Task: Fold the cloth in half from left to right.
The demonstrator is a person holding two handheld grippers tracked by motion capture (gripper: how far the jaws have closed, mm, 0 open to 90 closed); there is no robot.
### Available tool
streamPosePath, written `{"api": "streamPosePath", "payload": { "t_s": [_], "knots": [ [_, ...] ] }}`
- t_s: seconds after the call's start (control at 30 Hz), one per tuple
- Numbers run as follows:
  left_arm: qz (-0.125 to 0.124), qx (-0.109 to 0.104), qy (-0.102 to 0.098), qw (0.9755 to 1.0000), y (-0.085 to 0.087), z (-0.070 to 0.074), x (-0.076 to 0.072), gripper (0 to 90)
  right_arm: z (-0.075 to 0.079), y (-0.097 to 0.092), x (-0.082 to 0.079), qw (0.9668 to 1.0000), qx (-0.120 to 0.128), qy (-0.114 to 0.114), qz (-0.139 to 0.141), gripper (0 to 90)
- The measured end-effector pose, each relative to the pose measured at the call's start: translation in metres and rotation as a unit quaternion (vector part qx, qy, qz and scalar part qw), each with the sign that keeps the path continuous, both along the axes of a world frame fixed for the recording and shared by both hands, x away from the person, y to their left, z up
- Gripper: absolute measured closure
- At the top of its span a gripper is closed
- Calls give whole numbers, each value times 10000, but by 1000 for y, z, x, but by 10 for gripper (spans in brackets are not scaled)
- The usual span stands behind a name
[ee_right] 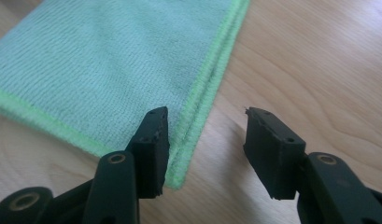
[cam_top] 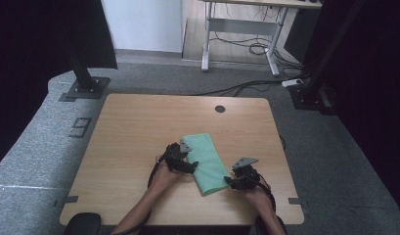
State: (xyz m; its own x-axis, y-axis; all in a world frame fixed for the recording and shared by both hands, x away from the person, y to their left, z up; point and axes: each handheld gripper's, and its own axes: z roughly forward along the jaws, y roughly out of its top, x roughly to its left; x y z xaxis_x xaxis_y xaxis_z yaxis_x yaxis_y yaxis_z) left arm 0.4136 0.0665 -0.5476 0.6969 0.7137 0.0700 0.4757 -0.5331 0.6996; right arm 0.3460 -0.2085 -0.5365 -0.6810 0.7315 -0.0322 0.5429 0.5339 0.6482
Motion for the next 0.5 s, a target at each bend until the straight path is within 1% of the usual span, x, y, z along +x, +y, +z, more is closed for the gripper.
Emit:
{"api": "streamPosePath", "payload": {
  "t_s": [0.07,0.13,0.27,0.4,0.5],
  "knots": [
    [50,3,13,10000,4,0,1,79,-1,3,-1,10000,52,20,57,469],
    [108,-37,49,9999,8,-1,2,74,-1,7,-1,9999,88,36,107,454],
    [256,-8,122,9996,16,-1,7,27,-3,15,-2,9997,178,44,185,436],
    [342,39,89,9994,23,-1,10,1,-4,23,-2,9994,254,76,239,410],
    [355,18,153,9993,29,-1,13,0,-5,28,-1,9993,274,81,226,374]
  ]
}}
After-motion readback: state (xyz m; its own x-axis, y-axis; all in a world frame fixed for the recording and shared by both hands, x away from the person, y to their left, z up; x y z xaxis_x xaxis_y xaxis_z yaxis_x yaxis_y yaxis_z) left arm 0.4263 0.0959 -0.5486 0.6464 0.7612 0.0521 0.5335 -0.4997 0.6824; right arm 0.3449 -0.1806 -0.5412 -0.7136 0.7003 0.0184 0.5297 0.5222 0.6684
